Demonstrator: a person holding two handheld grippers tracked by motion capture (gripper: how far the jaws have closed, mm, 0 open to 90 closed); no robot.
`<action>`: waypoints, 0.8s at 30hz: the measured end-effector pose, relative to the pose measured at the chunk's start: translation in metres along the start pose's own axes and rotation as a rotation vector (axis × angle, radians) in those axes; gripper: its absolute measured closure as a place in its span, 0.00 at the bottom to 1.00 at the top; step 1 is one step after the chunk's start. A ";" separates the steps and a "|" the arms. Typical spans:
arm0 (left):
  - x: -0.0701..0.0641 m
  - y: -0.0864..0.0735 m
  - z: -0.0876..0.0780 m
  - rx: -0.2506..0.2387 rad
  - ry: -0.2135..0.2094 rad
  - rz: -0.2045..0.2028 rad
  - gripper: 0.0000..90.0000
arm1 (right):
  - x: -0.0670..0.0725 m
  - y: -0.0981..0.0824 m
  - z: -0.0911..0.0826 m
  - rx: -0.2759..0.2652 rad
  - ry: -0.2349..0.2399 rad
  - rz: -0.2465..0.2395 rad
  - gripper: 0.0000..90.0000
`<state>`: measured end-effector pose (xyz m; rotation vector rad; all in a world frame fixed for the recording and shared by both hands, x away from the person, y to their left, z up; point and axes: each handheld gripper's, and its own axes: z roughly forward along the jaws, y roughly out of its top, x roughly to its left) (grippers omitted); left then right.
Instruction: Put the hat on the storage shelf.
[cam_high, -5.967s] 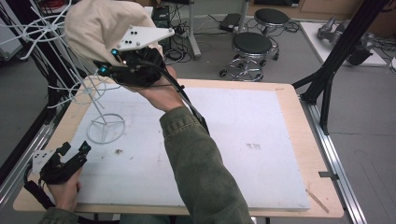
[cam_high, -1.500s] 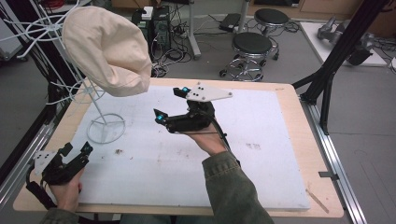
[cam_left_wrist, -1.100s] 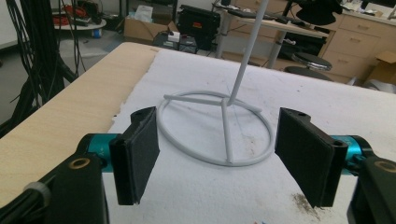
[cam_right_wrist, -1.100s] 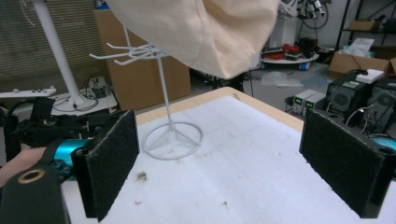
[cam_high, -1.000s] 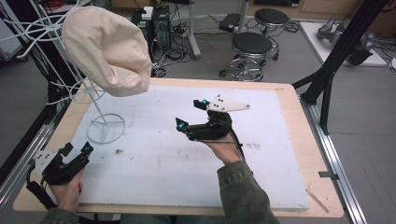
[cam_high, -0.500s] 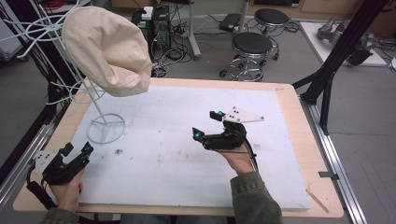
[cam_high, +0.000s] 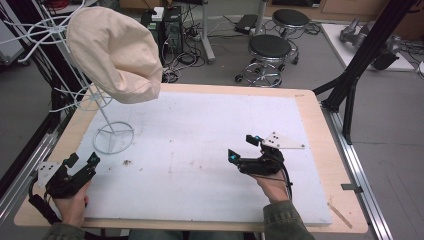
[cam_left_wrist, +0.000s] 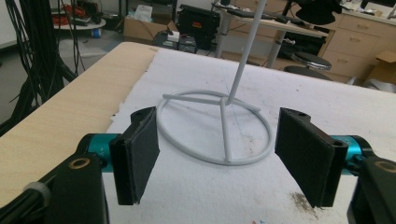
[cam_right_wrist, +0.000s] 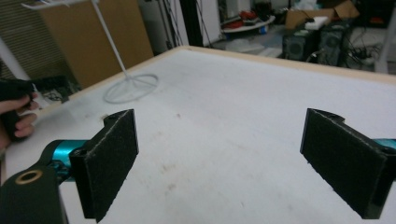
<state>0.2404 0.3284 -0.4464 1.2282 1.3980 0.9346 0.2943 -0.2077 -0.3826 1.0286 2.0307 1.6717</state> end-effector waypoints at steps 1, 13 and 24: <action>0.000 0.000 0.000 0.002 0.000 0.000 0.34 | -0.002 -0.003 -0.003 -0.001 -0.012 0.004 0.11; 0.000 0.000 0.000 0.000 -0.001 -0.011 0.34 | -0.025 -0.028 -0.035 -0.058 -0.226 0.074 0.04; 0.000 0.000 0.000 0.001 0.000 -0.010 0.34 | -0.036 -0.041 -0.051 -0.109 -0.493 0.064 0.04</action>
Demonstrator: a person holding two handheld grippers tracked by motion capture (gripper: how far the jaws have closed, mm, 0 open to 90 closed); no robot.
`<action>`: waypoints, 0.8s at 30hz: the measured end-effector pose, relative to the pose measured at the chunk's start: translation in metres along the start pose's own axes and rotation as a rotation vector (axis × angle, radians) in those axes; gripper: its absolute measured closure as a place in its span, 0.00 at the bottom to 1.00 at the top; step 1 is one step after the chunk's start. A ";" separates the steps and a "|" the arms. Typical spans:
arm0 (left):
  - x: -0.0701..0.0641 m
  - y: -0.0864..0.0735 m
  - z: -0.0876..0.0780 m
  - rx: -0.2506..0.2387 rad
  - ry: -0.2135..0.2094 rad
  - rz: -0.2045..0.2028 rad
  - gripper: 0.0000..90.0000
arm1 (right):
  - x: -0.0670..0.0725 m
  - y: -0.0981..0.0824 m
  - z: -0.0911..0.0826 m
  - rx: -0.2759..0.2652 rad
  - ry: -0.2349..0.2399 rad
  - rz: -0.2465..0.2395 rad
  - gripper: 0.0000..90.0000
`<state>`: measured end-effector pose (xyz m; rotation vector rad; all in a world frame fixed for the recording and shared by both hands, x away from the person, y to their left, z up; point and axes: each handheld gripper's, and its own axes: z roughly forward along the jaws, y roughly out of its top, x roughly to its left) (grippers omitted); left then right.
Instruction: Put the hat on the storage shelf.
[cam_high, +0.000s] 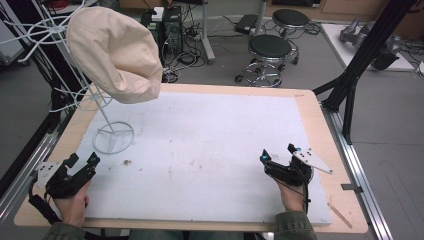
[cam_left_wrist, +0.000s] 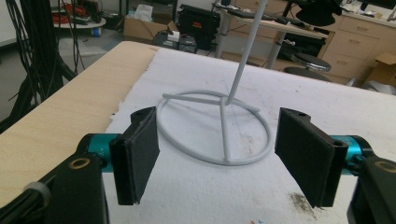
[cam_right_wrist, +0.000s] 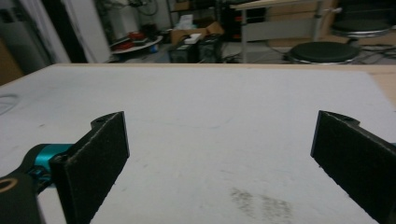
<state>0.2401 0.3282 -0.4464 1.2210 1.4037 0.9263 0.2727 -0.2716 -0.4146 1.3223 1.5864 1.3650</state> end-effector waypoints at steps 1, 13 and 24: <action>0.000 0.000 0.000 0.001 0.000 0.000 0.34 | 0.000 0.000 -0.001 0.001 -0.023 -0.001 0.04; 0.000 0.000 0.000 -0.005 0.008 0.000 0.34 | 0.002 -0.002 -0.007 -0.040 -0.263 -0.068 0.04; -0.001 0.000 -0.001 0.000 0.011 0.003 0.34 | -0.006 -0.015 -0.010 -0.089 -0.338 0.009 0.05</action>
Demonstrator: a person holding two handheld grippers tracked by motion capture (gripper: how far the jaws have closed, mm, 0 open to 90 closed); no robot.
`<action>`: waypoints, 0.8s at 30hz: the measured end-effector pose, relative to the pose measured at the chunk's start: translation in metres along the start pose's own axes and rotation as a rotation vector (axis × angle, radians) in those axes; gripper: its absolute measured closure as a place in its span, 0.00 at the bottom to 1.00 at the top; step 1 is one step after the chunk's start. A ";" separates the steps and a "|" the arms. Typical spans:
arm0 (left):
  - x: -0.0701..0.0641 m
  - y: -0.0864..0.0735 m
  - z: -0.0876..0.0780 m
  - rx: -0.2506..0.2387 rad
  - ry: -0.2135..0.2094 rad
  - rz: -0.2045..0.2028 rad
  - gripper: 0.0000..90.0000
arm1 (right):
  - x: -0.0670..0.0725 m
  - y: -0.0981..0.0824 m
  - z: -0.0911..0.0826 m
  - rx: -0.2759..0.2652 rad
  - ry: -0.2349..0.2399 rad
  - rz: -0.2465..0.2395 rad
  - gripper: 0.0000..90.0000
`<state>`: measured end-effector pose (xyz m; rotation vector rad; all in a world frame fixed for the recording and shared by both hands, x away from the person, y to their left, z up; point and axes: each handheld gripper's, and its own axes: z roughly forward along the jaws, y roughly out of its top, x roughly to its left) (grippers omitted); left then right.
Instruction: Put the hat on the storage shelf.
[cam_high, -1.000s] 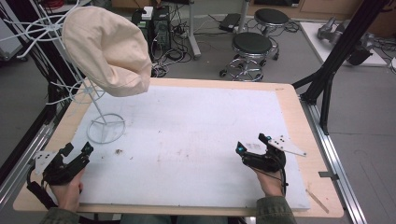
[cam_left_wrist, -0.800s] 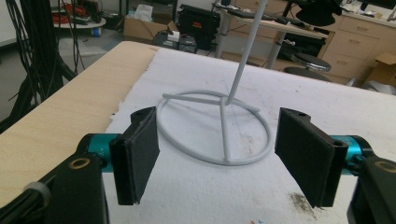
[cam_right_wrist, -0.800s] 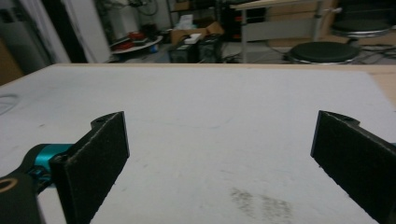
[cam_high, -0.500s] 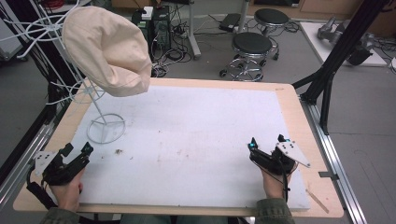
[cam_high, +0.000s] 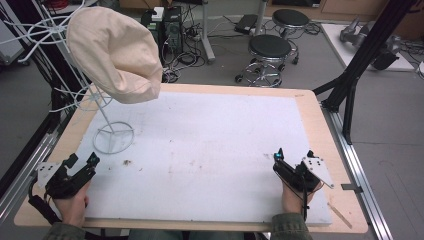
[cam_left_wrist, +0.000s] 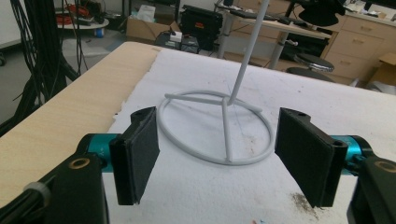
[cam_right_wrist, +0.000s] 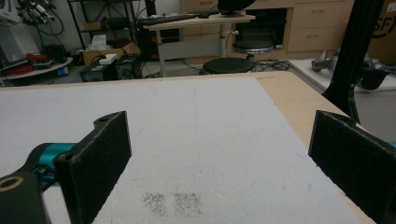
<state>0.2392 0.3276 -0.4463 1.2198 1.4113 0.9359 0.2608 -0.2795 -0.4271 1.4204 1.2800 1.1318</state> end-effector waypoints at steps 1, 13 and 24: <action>0.000 0.000 0.000 0.000 0.001 -0.001 0.34 | 0.001 0.000 0.000 0.002 0.001 0.001 0.05; -0.001 0.000 0.000 0.001 -0.003 0.002 0.34 | 0.010 -0.002 -0.001 0.015 0.047 -0.076 0.05; -0.001 0.000 0.000 0.004 -0.003 0.001 0.34 | 0.011 -0.003 0.000 0.034 0.054 -0.094 0.05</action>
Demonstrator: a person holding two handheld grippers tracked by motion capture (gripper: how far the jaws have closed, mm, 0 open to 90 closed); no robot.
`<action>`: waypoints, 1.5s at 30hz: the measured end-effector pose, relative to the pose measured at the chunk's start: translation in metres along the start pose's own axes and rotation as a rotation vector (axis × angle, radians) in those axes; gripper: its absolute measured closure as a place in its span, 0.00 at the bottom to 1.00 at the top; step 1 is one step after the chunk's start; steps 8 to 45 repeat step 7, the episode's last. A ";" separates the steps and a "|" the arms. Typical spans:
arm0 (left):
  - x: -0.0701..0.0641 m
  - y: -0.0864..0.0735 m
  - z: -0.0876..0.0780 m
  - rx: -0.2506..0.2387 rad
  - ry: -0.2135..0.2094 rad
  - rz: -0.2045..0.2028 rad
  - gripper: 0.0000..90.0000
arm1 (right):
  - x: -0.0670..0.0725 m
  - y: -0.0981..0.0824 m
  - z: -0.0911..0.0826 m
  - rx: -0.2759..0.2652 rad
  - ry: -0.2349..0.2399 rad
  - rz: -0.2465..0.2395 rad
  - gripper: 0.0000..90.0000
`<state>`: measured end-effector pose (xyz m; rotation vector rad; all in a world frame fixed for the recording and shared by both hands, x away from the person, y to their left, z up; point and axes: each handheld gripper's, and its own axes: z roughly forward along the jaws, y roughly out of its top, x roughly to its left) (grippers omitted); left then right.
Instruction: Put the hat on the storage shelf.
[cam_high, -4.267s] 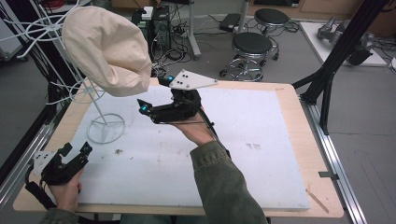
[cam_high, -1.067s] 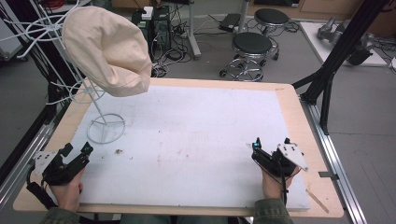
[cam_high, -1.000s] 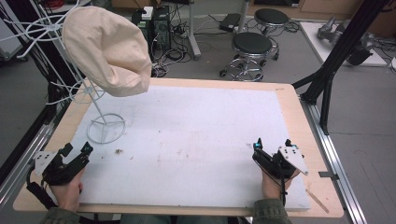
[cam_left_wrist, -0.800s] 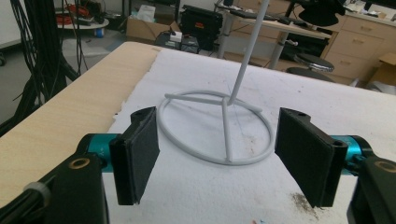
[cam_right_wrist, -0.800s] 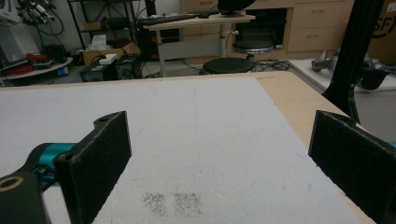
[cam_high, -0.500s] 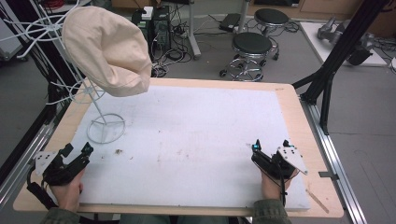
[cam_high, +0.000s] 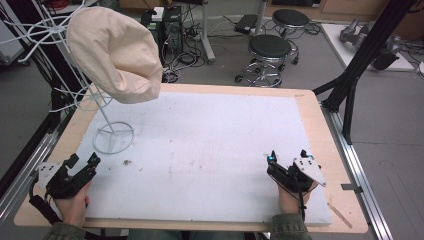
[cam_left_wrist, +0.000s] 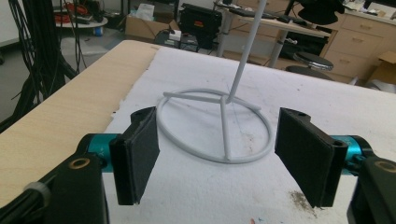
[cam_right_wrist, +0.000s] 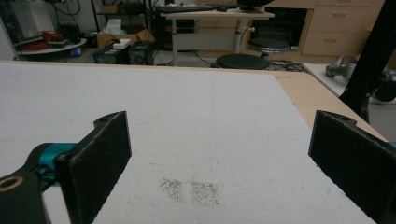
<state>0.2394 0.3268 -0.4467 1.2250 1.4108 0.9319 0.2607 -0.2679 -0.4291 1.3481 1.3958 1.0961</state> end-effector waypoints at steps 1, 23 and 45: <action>0.000 0.000 0.000 -0.001 0.000 -0.001 0.34 | 0.000 0.000 0.000 0.000 0.000 0.000 0.05; 0.000 0.000 0.000 -0.002 0.001 0.001 0.34 | -0.001 0.000 0.000 -0.006 0.005 -0.003 0.05; 0.000 0.000 0.000 -0.002 0.001 0.001 0.34 | -0.001 0.000 0.000 -0.006 0.005 -0.003 0.05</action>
